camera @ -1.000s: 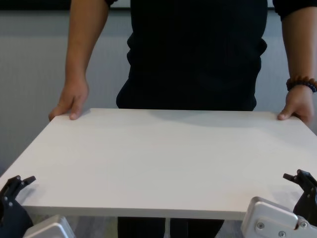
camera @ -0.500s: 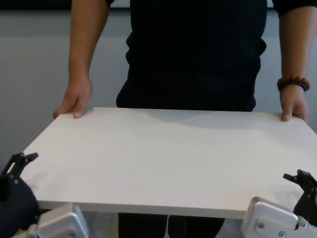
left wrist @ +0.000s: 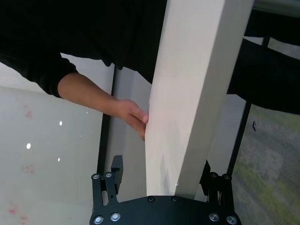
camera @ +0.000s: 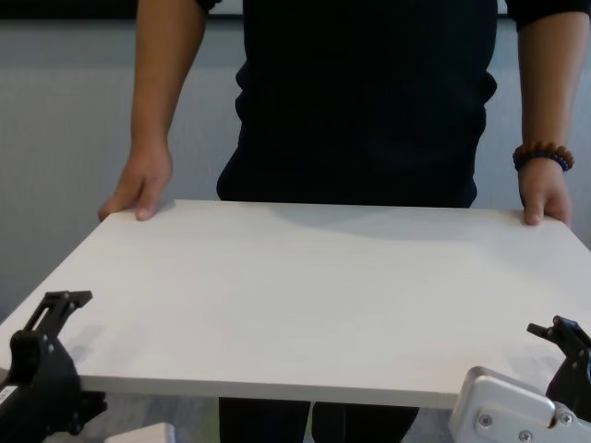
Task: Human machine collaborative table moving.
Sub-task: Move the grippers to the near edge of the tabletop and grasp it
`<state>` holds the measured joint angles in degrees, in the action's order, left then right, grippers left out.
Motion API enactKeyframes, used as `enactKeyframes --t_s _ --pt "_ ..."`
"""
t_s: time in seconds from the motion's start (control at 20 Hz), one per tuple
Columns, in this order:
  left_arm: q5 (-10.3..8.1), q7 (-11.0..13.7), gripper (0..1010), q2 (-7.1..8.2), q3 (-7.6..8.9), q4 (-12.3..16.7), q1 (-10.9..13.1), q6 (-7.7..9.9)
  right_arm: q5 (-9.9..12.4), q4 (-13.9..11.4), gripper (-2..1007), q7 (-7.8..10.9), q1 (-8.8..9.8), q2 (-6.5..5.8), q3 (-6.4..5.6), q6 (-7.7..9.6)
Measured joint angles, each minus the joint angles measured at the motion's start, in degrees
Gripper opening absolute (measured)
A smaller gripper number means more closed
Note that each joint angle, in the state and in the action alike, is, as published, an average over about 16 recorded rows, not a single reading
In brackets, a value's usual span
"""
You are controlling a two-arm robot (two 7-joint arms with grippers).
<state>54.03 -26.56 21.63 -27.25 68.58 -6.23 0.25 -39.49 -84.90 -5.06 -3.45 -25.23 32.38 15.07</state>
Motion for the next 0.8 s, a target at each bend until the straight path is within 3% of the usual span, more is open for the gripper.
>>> enactKeyframes --t_s 0.35,0.8 --pt "1.74 -0.24 1000 -0.04 0.54 -0.39 0.27 0.94 0.00 0.00 1001 0.00 0.00 0.00 0.00 0.01" --pt "2.66 -0.25 1000 -0.19 1.40 -0.83 0.92 0.60 0.00 0.01 1001 0.00 0.00 0.00 -0.01 0.01"
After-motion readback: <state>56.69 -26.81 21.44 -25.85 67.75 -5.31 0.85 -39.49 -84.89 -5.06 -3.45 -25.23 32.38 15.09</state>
